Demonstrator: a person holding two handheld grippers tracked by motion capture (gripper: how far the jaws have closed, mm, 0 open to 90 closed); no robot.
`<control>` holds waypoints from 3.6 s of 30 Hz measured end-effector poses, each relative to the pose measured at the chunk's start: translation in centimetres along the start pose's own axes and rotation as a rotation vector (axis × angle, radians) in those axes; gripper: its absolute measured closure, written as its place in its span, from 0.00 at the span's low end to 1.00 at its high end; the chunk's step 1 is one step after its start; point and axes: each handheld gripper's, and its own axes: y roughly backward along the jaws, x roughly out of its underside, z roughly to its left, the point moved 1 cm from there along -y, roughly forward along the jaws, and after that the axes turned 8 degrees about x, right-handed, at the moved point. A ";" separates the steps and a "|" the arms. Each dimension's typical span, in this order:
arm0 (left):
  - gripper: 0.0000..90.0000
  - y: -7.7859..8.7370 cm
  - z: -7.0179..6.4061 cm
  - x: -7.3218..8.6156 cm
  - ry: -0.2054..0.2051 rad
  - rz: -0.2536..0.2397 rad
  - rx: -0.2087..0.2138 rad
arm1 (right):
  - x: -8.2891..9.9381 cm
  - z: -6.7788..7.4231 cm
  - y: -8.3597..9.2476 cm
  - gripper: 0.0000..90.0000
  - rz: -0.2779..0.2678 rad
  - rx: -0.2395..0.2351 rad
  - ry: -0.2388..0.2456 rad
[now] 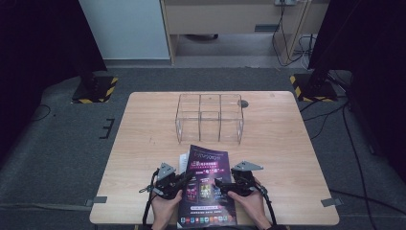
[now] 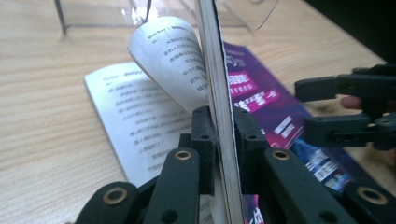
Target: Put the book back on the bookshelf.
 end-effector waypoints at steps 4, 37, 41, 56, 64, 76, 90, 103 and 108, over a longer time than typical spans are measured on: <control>0.90 0.2 -0.5 -0.3 -0.020 -0.008 0.004 | -0.4 -0.5 0.5 0.15 -0.029 0.004 -0.010; 0.92 2.9 -3.2 -2.4 -0.092 -0.132 0.032 | -0.9 -1.0 0.8 0.15 -0.032 -0.138 -0.037; 0.92 3.1 -3.3 -2.4 -0.096 -0.138 0.033 | -0.8 -0.9 0.5 0.15 -0.021 -0.151 -0.036; 0.92 3.2 -3.0 -2.3 -0.086 -0.144 0.040 | -0.5 -0.7 -1.0 0.22 0.048 -0.317 -0.103; 0.92 3.1 -2.6 -2.1 -0.074 -0.143 0.036 | -0.6 -0.7 -0.5 0.41 0.057 -0.294 -0.151; 0.92 2.9 -2.2 -1.7 -0.062 -0.147 0.033 | -0.7 -0.5 -0.4 0.41 0.033 -0.331 -0.184; 0.92 2.6 -2.1 -1.5 -0.064 -0.135 0.026 | -0.5 -0.3 -0.4 0.65 0.077 -0.294 -0.185; 0.92 2.9 -1.5 -1.5 -0.051 -0.140 0.018 | -0.9 -0.5 0.5 0.81 0.062 -0.329 -0.243; 0.91 3.0 -0.9 -1.2 -0.027 -0.135 0.006 | -1.5 -0.6 1.3 0.85 0.036 -0.344 -0.240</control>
